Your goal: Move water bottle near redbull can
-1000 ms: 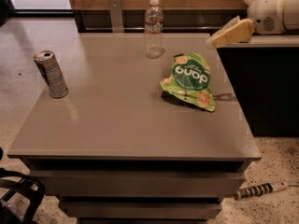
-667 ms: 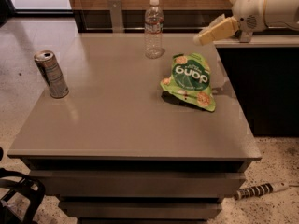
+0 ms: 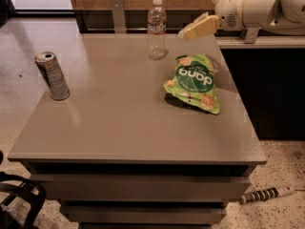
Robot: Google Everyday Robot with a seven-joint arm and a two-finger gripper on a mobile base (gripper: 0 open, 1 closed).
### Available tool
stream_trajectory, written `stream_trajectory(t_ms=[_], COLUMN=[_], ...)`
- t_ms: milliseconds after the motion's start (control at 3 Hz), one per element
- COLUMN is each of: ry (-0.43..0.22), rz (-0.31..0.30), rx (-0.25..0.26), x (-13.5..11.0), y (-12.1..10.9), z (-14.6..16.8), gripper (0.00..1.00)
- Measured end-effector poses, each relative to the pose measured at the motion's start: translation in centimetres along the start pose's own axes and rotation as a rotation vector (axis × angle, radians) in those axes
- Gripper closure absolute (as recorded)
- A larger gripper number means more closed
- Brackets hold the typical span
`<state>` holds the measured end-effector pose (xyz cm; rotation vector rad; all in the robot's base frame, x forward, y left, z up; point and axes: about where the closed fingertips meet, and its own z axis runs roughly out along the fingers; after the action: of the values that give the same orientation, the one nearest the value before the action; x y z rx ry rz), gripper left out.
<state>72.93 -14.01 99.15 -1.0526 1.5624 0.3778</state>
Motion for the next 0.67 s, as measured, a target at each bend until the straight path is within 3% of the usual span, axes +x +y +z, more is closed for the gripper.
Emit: stream_trajectory(t_ms=[667], ry=[-0.065], rz=[0.102], rx=[-0.057], x=[0.3], y=[-1.2], z=[5.0], gripper=[0.0])
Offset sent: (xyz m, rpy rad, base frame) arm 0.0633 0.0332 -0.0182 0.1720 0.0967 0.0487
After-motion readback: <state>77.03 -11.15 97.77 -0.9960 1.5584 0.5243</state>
